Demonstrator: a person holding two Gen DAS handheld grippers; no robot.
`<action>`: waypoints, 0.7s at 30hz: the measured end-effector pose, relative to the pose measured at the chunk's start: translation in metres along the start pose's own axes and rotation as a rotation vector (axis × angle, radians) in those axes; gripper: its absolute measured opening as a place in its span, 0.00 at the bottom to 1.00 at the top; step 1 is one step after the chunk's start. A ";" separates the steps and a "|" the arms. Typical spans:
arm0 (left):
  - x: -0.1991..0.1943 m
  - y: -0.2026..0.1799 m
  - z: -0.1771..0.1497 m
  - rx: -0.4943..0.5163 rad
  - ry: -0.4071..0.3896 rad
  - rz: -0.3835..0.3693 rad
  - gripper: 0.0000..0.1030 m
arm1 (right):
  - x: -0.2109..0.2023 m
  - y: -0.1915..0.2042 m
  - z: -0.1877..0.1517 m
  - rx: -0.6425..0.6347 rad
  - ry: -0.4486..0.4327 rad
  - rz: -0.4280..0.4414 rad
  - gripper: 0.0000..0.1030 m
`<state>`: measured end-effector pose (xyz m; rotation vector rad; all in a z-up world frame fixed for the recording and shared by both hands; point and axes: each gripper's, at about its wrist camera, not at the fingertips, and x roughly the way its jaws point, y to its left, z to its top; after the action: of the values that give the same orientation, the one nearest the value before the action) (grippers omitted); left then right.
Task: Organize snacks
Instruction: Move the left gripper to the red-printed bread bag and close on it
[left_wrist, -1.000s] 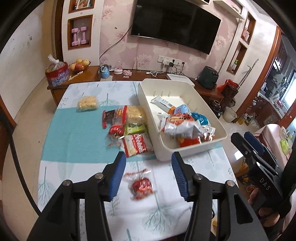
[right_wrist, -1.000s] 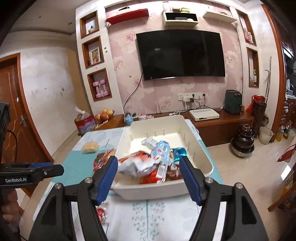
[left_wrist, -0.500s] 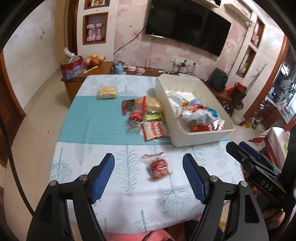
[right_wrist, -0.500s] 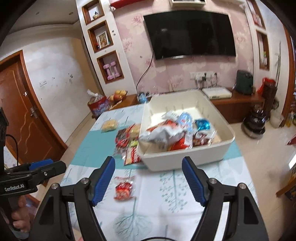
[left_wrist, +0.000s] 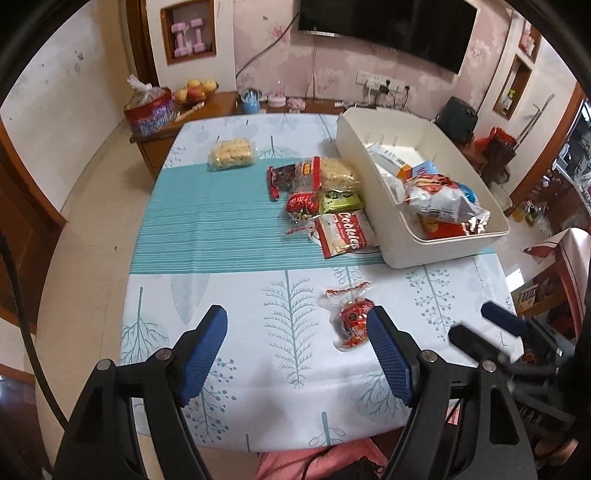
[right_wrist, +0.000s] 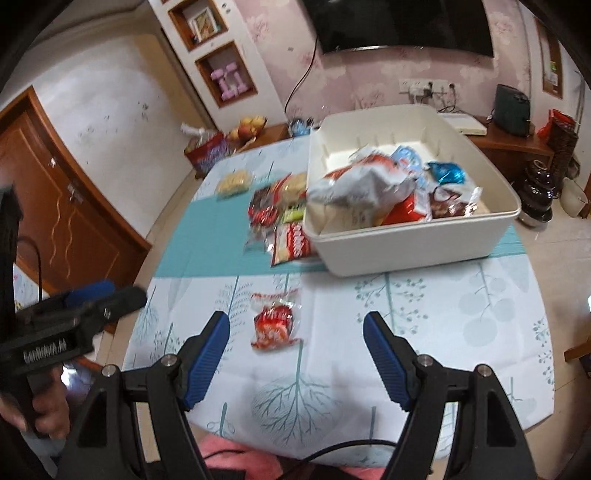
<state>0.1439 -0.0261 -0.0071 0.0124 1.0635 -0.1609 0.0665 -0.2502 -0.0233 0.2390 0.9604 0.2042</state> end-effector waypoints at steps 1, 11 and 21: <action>0.004 0.001 0.005 0.004 0.013 0.003 0.75 | 0.004 0.002 -0.001 -0.008 0.015 -0.002 0.73; 0.064 0.002 0.054 0.068 0.145 0.068 0.75 | 0.044 0.010 -0.011 -0.038 0.150 0.000 0.73; 0.134 -0.007 0.085 0.076 0.217 0.026 0.75 | 0.078 0.019 -0.024 0.012 0.217 0.032 0.73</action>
<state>0.2802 -0.0576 -0.0824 0.1147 1.2729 -0.1790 0.0887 -0.2077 -0.0926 0.2465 1.1737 0.2573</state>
